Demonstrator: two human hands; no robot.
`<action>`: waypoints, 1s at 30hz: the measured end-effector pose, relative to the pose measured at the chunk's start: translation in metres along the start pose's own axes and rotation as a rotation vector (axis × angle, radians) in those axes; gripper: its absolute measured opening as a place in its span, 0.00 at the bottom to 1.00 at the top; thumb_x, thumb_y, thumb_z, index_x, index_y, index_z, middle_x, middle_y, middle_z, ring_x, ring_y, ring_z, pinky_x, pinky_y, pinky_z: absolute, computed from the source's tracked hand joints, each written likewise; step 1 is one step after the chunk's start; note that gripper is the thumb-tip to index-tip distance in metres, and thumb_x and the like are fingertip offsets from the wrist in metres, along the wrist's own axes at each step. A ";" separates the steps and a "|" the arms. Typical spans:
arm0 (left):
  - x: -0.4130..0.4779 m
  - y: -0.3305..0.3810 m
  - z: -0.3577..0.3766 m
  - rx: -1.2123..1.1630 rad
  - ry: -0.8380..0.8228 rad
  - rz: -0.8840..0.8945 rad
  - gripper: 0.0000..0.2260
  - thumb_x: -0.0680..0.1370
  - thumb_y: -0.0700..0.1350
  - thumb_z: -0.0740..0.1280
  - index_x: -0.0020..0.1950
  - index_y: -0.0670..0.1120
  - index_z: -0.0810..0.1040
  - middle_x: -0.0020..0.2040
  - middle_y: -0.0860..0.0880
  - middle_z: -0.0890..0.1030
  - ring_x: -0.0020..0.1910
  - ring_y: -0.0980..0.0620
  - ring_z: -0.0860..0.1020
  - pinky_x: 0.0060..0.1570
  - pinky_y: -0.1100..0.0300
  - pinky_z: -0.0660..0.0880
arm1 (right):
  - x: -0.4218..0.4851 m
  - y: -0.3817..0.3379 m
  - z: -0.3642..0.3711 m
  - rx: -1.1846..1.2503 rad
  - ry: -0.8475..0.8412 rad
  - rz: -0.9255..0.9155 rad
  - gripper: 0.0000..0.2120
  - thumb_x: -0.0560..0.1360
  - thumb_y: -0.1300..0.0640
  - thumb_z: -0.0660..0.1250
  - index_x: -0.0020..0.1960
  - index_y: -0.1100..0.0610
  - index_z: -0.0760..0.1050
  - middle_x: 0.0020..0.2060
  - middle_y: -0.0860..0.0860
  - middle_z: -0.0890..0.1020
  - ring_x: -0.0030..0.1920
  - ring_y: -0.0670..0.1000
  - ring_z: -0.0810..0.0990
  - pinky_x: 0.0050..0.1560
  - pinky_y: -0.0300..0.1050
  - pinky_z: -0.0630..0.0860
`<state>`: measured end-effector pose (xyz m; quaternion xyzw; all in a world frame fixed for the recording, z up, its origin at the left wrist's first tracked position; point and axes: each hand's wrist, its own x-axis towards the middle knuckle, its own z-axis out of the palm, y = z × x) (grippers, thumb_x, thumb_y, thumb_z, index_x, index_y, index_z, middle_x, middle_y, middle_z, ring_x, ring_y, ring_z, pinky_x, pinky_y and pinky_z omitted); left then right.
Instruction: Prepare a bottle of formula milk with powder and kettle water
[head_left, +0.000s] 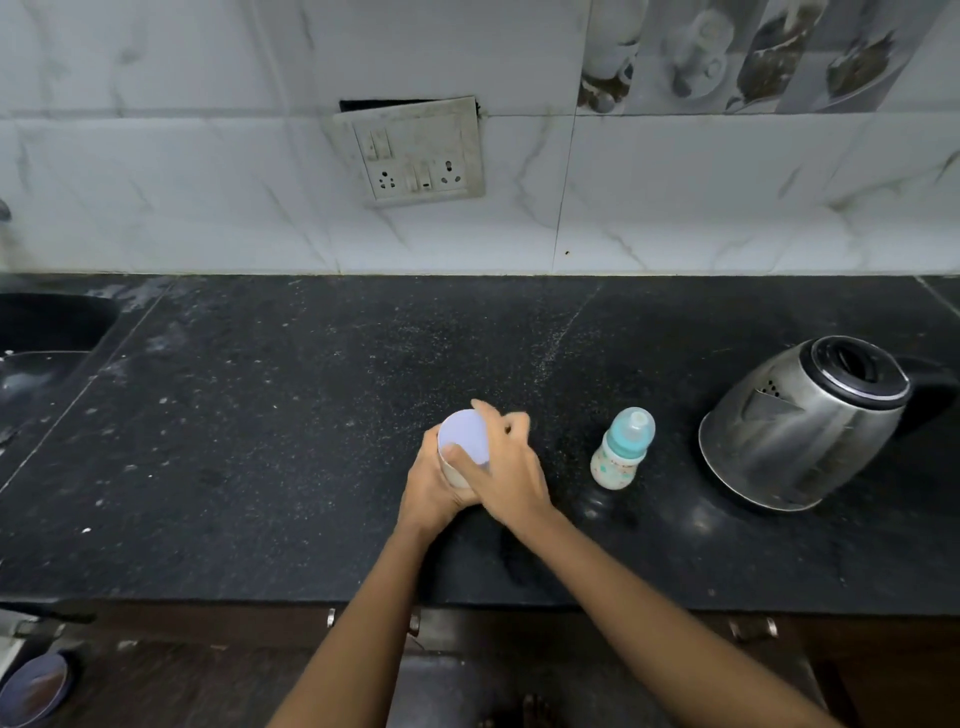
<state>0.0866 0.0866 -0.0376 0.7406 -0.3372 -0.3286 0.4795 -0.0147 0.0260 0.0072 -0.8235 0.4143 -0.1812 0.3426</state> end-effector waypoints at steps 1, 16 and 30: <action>-0.001 0.001 -0.002 0.014 -0.001 0.007 0.41 0.57 0.58 0.80 0.65 0.60 0.64 0.57 0.60 0.76 0.54 0.62 0.76 0.47 0.66 0.74 | -0.017 0.012 -0.001 0.150 0.026 -0.053 0.33 0.74 0.40 0.66 0.74 0.49 0.60 0.61 0.50 0.64 0.53 0.46 0.74 0.53 0.37 0.72; -0.016 -0.010 0.030 0.040 0.253 0.062 0.36 0.66 0.42 0.79 0.69 0.46 0.67 0.62 0.53 0.72 0.59 0.55 0.70 0.57 0.60 0.67 | -0.039 0.159 -0.063 0.240 0.330 0.177 0.34 0.68 0.61 0.76 0.71 0.57 0.65 0.60 0.49 0.71 0.56 0.48 0.73 0.54 0.40 0.71; 0.022 0.016 0.027 0.084 0.142 -0.042 0.42 0.66 0.44 0.80 0.74 0.44 0.61 0.64 0.49 0.72 0.64 0.46 0.71 0.54 0.61 0.68 | 0.008 0.163 -0.067 0.188 0.277 0.181 0.30 0.70 0.60 0.74 0.69 0.57 0.68 0.62 0.53 0.73 0.63 0.54 0.73 0.64 0.55 0.71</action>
